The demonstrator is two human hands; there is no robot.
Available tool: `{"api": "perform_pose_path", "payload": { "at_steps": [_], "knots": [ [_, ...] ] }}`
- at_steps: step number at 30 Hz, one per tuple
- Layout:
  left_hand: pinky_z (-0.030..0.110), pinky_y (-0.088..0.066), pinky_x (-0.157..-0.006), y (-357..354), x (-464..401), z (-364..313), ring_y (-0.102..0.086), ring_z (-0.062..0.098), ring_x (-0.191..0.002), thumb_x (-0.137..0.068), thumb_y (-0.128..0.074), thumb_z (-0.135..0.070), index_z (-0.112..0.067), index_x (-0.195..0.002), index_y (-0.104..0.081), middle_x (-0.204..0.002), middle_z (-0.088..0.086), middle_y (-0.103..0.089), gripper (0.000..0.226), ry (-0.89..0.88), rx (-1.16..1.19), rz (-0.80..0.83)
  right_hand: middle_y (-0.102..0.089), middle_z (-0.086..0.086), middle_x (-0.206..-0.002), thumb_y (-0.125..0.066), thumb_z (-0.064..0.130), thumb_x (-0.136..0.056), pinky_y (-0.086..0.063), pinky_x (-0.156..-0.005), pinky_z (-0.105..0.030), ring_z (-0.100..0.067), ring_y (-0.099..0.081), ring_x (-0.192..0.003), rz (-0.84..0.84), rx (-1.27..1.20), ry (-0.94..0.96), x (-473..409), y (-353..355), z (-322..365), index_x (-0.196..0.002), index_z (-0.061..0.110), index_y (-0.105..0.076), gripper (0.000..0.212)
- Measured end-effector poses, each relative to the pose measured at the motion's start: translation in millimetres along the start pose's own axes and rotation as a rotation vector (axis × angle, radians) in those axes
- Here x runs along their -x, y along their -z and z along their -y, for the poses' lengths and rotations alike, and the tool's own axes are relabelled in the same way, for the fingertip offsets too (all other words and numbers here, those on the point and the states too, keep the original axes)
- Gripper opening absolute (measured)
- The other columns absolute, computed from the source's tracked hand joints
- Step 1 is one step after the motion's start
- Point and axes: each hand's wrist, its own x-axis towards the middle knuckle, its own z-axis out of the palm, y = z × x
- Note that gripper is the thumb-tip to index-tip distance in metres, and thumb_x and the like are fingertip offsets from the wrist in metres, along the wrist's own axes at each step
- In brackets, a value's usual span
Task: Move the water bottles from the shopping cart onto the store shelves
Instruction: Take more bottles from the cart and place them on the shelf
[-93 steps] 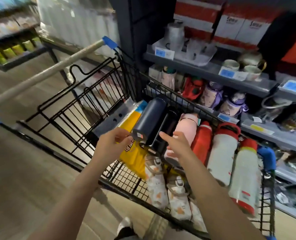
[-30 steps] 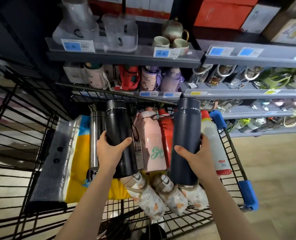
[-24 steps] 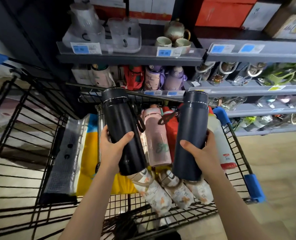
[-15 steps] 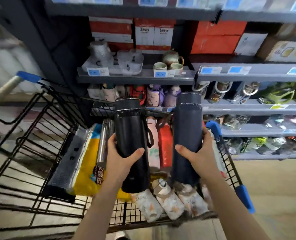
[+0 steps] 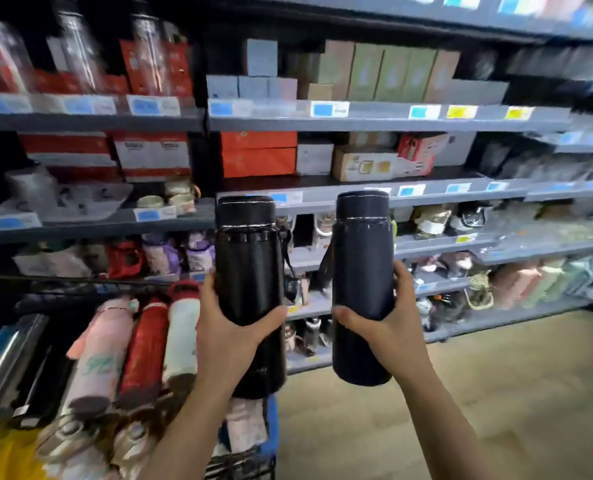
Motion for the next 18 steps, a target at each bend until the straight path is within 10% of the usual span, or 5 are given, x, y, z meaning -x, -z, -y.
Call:
{"api": "perform_pose_path", "payload": {
  "at_steps": [7,18],
  "knots": [
    [0.031,-0.041,-0.091,-124.4,-42.4,-46.2,-0.054,0.014,-0.110,-0.053,-0.091,-0.035,-0.035,-0.132,-0.034,-0.123,-0.008,-0.053,0.098,-0.139,0.048,0.037,-0.041,0.033,-0.108,-0.087,0.022,-0.066,-0.040,-0.067,0.000,0.026,-0.047,-0.089,-0.210,0.120,0.138,-71.7,92.2,7.8,-0.120,0.045,-0.025,0.086],
    [0.031,-0.041,-0.088,-280.9,-214.4,-119.6,-0.055,0.017,-0.108,-0.056,-0.091,-0.026,-0.030,-0.135,-0.033,-0.119,-0.010,-0.054,0.098,-0.355,0.167,-0.058,-0.047,0.022,-0.123,-0.084,0.038,-0.069,-0.047,-0.083,-0.030,-0.006,-0.054,-0.106,-0.308,0.174,0.443,-304.2,166.7,33.8,-0.137,0.041,-0.024,0.091]
  ]
}}
